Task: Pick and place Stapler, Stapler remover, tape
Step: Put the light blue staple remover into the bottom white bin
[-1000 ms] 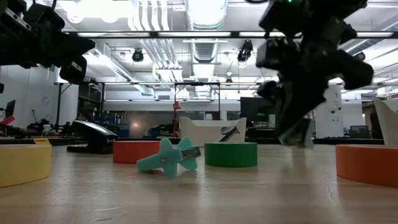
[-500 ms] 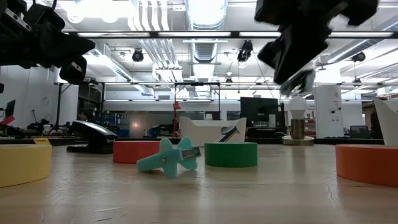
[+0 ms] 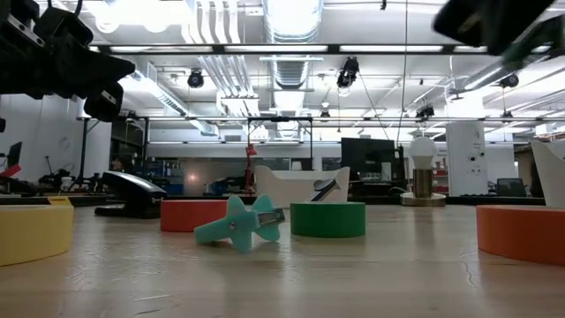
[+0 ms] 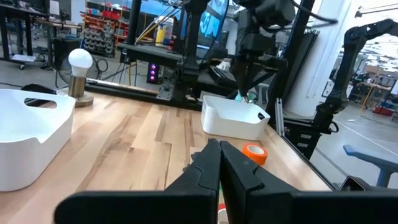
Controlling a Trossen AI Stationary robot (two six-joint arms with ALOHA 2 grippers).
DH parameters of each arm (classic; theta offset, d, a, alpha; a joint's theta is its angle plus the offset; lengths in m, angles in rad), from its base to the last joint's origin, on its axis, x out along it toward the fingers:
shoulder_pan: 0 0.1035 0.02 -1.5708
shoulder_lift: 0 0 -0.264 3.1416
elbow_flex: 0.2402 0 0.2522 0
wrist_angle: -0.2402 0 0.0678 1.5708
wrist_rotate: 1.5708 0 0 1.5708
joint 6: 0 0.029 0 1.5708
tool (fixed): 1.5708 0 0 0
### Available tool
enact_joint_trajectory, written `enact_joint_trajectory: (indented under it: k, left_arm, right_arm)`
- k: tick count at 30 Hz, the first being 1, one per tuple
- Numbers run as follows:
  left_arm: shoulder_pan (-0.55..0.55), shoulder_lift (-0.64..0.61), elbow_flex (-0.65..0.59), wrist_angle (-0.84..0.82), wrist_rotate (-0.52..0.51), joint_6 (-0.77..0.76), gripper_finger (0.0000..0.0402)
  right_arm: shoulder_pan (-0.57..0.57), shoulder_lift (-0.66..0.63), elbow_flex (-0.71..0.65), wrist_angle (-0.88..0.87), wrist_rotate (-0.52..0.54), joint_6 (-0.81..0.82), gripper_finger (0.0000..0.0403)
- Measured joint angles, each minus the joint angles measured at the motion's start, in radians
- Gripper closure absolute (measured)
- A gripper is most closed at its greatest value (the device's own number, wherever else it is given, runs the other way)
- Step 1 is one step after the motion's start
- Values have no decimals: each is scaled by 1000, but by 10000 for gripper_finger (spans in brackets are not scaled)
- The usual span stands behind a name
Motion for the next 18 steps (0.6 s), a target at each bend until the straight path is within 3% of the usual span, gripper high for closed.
enact_joint_trajectory:
  k: [8, 18]
  left_arm:
    - [0, 0, 0, 1, 0, 0, 394]
    - [0, 0, 0, 1, 0, 0, 394]
  right_arm:
    - [156, 0, -36, -94, 52, 274, 394]
    - [258, 0, -166, -99, 48, 509, 394]
